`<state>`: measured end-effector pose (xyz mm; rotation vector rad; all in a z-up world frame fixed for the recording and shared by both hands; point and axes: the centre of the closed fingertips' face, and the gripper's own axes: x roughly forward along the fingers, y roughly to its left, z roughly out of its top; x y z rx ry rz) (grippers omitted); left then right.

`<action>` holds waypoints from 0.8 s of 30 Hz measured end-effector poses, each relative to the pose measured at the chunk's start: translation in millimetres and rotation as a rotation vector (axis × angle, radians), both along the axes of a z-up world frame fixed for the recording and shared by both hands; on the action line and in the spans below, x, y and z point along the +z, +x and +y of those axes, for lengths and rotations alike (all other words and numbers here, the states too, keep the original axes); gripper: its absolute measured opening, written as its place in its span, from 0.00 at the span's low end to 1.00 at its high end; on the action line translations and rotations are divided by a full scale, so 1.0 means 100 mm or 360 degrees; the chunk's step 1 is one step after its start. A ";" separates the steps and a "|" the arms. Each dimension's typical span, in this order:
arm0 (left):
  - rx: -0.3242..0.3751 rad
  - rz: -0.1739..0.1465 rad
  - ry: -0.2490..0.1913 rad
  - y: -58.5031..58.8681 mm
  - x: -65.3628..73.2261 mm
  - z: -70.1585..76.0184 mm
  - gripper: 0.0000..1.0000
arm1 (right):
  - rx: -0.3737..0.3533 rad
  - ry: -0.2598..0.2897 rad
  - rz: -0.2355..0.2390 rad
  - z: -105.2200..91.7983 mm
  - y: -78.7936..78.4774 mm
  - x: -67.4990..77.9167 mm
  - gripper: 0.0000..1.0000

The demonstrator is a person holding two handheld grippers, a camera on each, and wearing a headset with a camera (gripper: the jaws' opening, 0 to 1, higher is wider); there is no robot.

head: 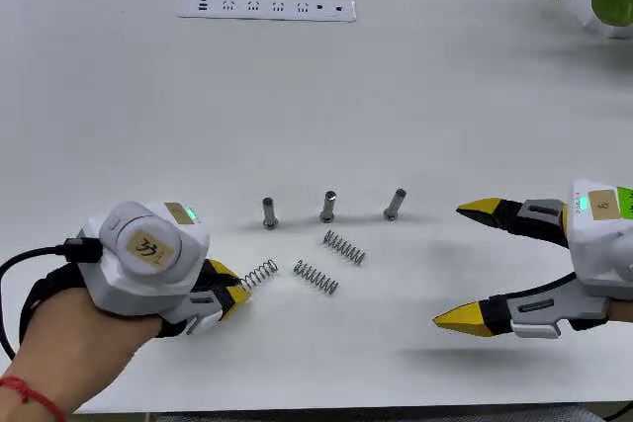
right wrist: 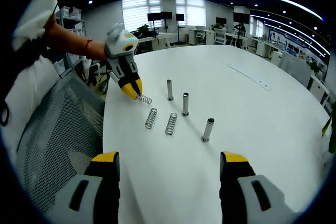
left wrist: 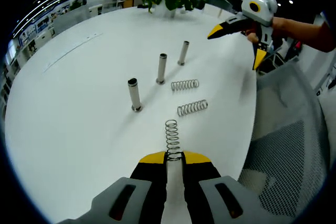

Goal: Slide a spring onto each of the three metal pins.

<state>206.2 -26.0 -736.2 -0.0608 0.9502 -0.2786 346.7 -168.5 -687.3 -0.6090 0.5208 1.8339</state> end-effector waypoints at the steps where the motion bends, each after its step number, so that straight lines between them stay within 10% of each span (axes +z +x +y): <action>1: 0.0003 -0.0005 -0.0005 0.00 0.01 -0.01 0.10 | 0.0002 0.0003 -0.0002 0.00 -0.01 0.01 0.79; 9: 0.0029 -0.0084 -0.0056 0.02 0.15 -0.03 0.10 | 0.0013 0.0012 0.0018 0.05 -0.08 0.11 0.76; 24: 0.0034 -0.0324 -0.0159 0.16 0.55 -0.20 0.10 | -0.0058 0.0123 0.0355 0.48 -0.55 0.40 0.58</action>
